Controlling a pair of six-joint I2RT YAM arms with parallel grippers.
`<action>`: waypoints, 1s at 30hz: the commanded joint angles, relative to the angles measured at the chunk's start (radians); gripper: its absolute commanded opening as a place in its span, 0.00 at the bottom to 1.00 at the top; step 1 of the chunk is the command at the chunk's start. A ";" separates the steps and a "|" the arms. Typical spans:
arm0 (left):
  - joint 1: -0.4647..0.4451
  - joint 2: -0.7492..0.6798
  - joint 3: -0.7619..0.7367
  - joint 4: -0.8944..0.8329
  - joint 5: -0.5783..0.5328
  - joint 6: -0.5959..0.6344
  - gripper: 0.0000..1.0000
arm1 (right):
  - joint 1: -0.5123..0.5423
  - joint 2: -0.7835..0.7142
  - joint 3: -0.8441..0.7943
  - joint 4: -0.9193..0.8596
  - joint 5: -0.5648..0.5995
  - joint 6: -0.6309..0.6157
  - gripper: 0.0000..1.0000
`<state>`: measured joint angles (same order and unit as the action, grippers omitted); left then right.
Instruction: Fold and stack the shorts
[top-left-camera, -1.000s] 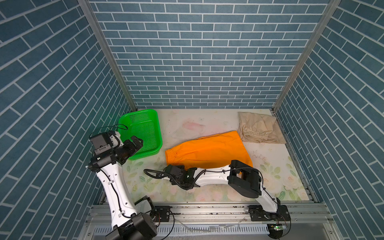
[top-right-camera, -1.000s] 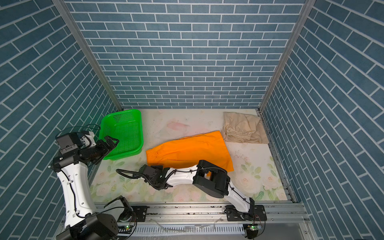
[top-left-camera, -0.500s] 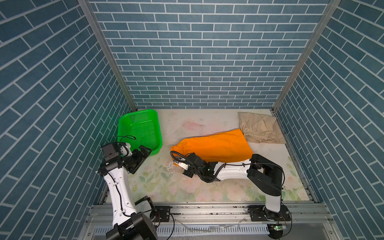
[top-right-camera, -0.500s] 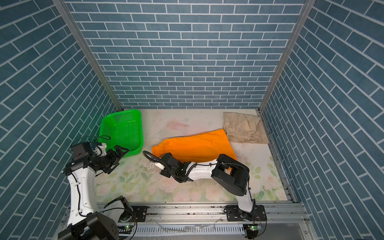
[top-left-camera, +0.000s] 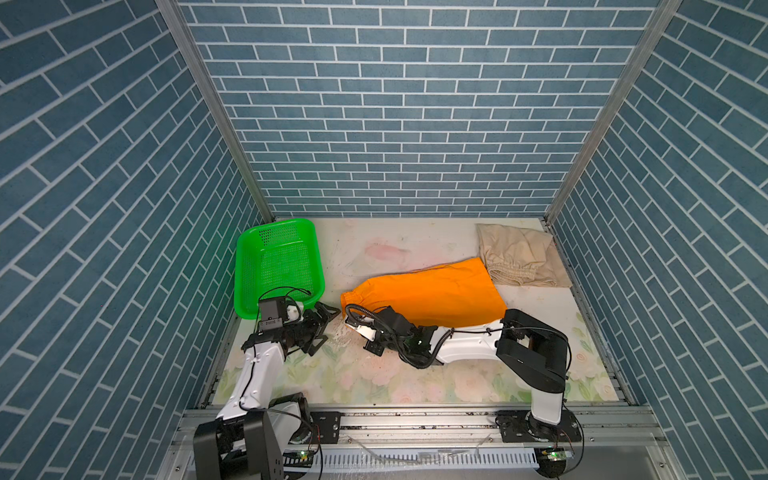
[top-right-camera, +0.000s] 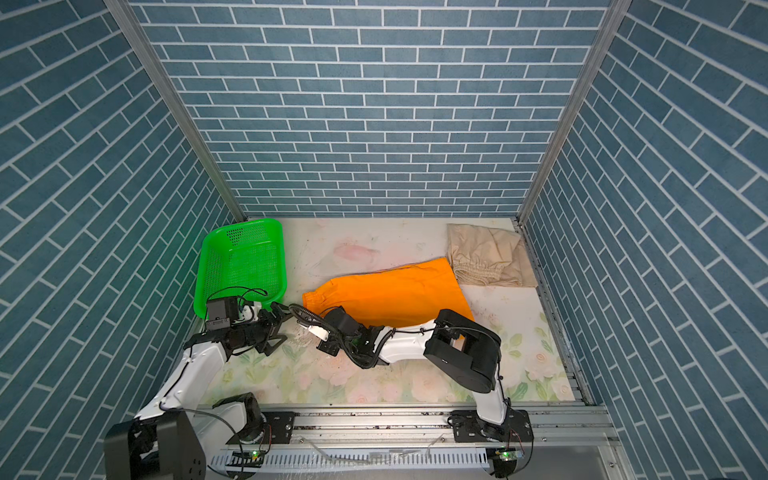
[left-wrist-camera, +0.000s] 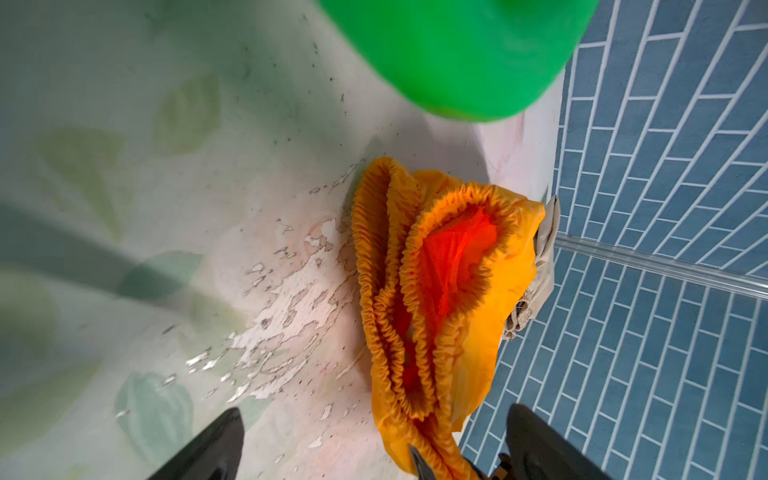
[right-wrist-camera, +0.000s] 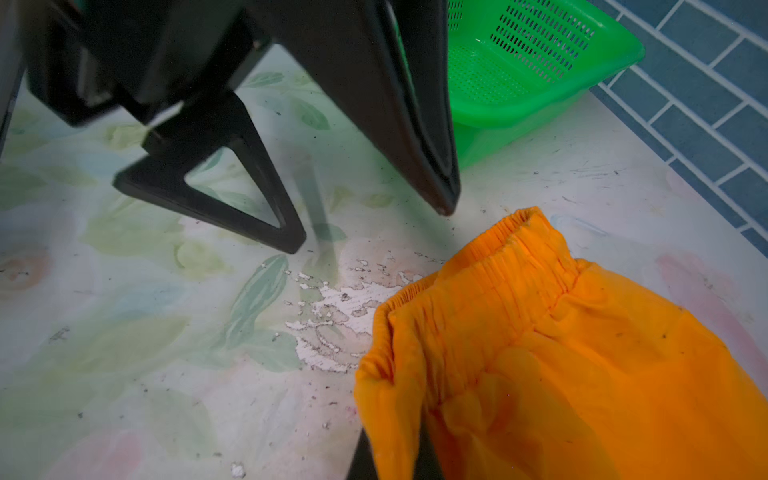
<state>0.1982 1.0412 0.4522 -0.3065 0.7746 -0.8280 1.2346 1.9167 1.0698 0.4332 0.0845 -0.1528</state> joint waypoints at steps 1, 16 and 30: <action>-0.031 0.032 -0.039 0.279 0.027 -0.129 1.00 | 0.005 -0.007 -0.005 0.055 -0.032 0.033 0.00; -0.243 0.321 -0.002 0.494 -0.019 -0.136 1.00 | 0.003 0.015 0.042 0.062 -0.065 0.026 0.00; -0.255 0.186 0.165 0.040 -0.128 0.143 0.02 | 0.006 -0.048 0.029 0.035 -0.093 0.016 0.10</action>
<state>-0.0471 1.2362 0.5877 -0.1635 0.6586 -0.7471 1.2354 1.9144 1.0893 0.4702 0.0174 -0.1528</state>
